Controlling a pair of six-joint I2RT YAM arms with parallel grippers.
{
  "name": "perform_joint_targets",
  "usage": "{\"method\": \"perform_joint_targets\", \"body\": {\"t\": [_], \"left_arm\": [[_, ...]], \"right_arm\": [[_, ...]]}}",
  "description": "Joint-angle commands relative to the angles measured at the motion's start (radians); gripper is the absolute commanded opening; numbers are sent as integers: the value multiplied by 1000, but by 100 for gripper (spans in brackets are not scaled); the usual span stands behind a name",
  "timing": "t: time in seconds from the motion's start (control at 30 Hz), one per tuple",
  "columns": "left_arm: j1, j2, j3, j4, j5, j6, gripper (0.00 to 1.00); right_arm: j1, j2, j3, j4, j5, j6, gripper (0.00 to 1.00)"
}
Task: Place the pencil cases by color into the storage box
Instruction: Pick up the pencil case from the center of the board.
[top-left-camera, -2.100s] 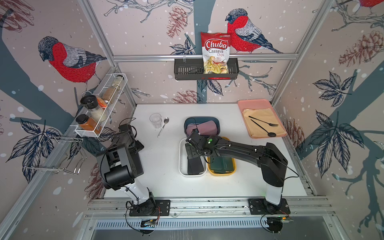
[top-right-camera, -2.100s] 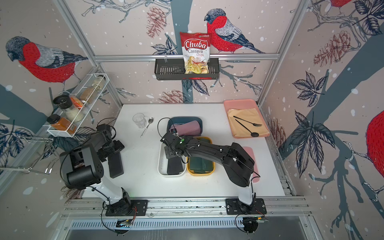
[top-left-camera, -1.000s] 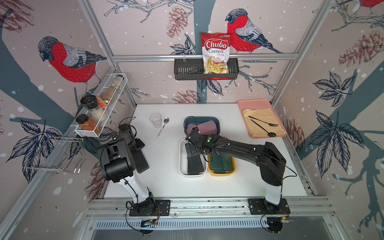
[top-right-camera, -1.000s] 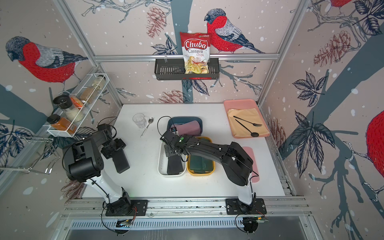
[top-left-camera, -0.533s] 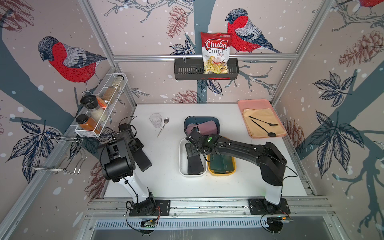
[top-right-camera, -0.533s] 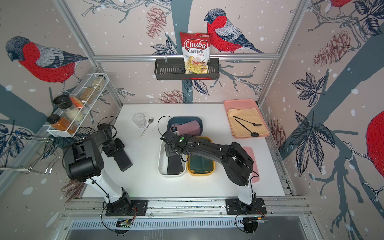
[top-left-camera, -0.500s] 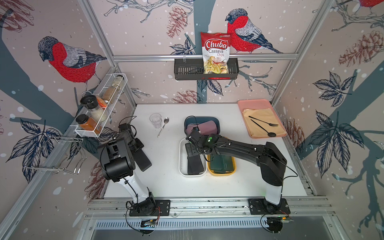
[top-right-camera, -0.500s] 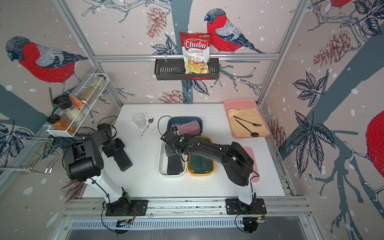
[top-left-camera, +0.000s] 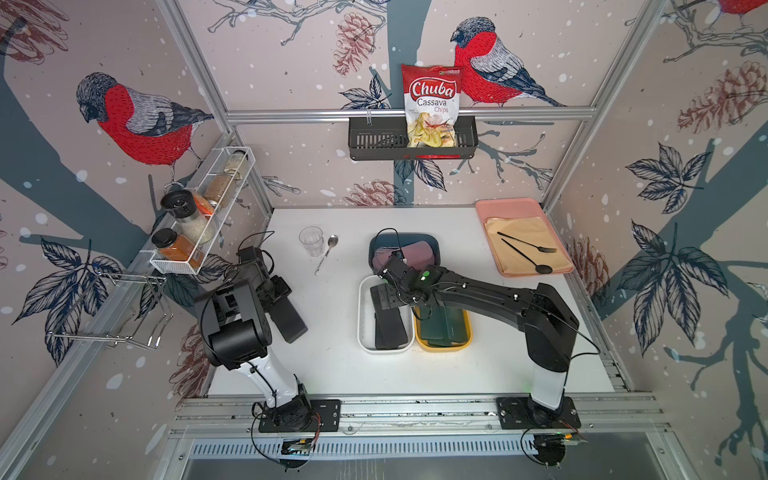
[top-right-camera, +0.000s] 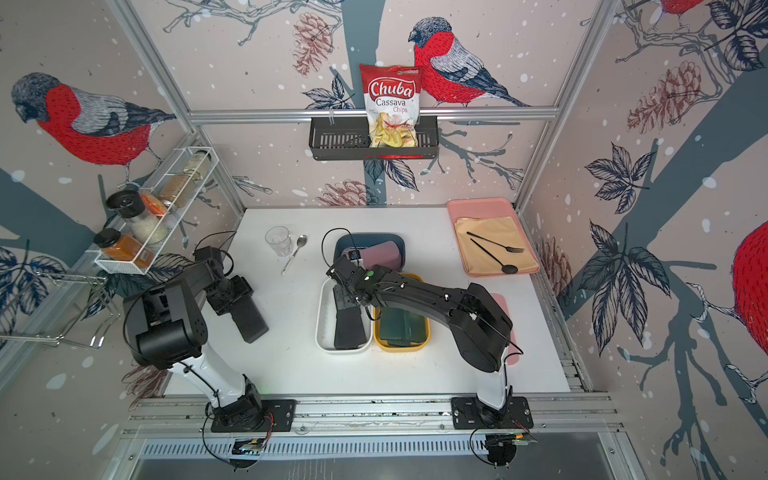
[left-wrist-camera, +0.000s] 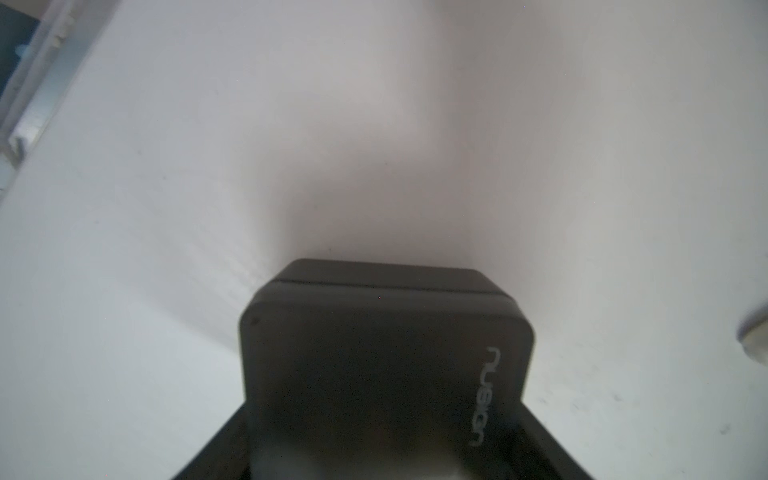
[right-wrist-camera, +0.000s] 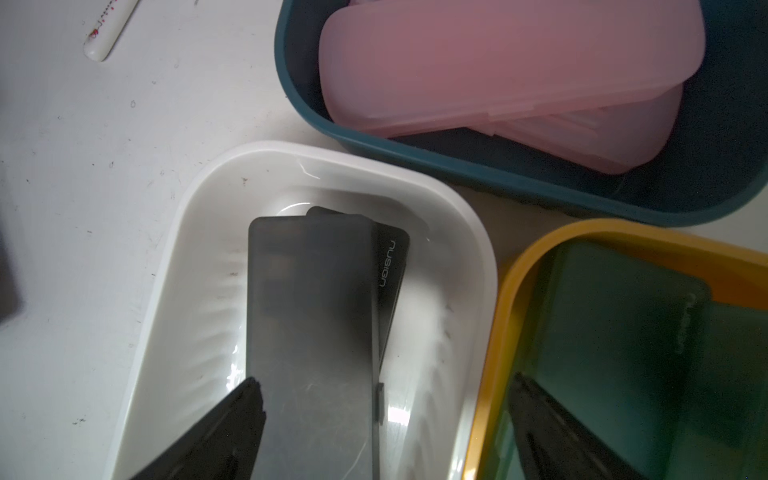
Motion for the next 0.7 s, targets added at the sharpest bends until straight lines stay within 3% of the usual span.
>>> {"method": "perform_joint_targets", "body": {"t": [0.0,0.67], "left_arm": [[2,-43,14,-37,37,-6,47],[-26,-246,35,-133,157,-12,48]], "right_arm": [[-13,-21,-5,-2,20,2,95],[-85,-73,-24,30,10,-41,95]]}}
